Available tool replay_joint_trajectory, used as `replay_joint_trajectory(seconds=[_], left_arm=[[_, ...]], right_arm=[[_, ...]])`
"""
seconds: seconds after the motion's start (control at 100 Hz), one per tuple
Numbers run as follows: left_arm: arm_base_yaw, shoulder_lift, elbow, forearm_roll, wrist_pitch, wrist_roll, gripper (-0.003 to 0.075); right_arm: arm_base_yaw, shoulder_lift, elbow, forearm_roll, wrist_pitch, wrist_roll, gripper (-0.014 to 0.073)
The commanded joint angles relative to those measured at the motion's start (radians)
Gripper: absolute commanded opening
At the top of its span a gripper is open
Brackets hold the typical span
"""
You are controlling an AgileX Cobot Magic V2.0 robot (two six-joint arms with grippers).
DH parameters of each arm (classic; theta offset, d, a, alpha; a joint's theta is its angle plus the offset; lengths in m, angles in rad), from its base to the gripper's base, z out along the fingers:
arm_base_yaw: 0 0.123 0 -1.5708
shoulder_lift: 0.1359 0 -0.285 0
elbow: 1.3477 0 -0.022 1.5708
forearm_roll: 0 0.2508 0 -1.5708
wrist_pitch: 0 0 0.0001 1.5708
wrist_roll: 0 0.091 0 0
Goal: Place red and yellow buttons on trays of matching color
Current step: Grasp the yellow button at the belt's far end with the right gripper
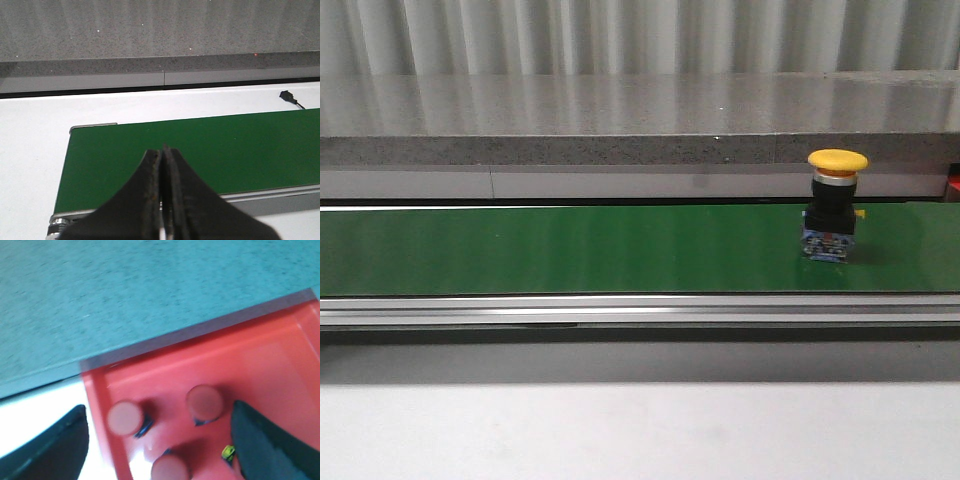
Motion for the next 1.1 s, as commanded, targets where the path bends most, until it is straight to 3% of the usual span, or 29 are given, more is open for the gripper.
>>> replay_joint_trajectory(seconds=[0.0,0.37,0.67,1.09], left_arm=[[-0.007,0.007,-0.028,-0.017,-0.068,-0.003,-0.002],[-0.007,0.007,-0.028,-0.017,-0.068,-0.003,-0.002],[-0.007,0.007,-0.028,-0.017,-0.068,-0.003,-0.002],[-0.007,0.007,-0.028,-0.017,-0.068,-0.003,-0.002]], right_arm=[[0.025,-0.121,0.044,0.009,-0.035,-0.03,0.0583],[0.18,-0.372,0.416,0.009,-0.038,-0.031,0.0583],[0.212,-0.557,0.657,0.009,0.035,-0.105,0.0583],[0.388,-0.564,0.691,0.009,0.156,-0.213,0.0583]])
